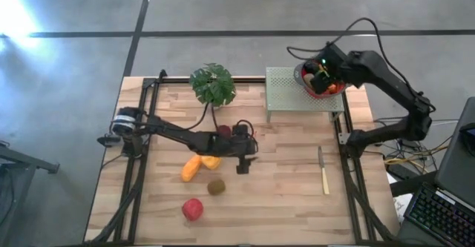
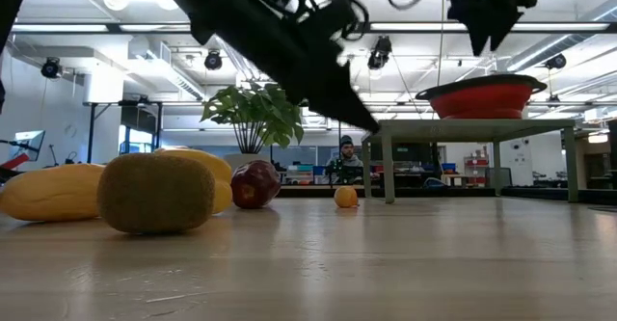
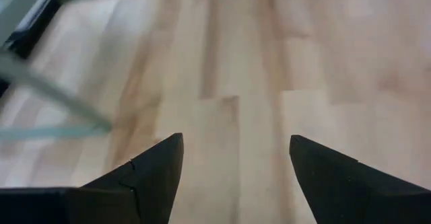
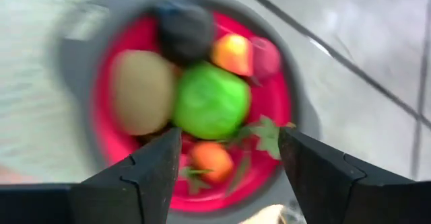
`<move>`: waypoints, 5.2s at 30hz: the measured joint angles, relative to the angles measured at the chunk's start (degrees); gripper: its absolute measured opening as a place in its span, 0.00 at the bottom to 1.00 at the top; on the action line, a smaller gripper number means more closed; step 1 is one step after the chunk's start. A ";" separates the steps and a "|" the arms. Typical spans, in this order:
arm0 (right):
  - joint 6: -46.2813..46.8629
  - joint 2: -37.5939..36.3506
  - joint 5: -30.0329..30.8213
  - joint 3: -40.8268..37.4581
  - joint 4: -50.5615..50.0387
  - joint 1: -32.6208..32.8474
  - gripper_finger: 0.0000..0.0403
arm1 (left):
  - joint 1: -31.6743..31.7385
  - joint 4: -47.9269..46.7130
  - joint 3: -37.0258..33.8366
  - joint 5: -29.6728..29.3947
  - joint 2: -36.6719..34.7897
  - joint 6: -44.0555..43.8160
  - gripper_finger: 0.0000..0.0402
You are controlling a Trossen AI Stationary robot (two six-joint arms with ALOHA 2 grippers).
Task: Pick & Place Fruit
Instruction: Put the orange pear into the red strainer bowl on the shelf
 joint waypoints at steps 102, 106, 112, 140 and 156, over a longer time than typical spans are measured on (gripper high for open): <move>-11.60 3.97 13.93 -35.50 65.98 76.87 0.44 | 0.28 40.64 -6.58 33.17 2.25 -40.93 0.29; -14.73 8.35 16.97 -31.66 65.89 76.95 0.50 | 0.24 42.40 -6.40 34.74 2.23 -42.14 0.29; -19.85 14.53 20.08 -25.95 65.70 76.89 0.58 | 0.26 43.27 -6.32 35.56 2.23 -42.80 0.29; -21.92 18.47 28.08 -20.67 62.74 76.03 0.25 | 0.21 49.75 -6.25 41.89 2.03 -47.30 0.29; -20.08 18.28 27.09 -20.78 62.70 75.44 0.26 | 0.92 49.30 -6.19 45.17 2.03 -41.26 0.50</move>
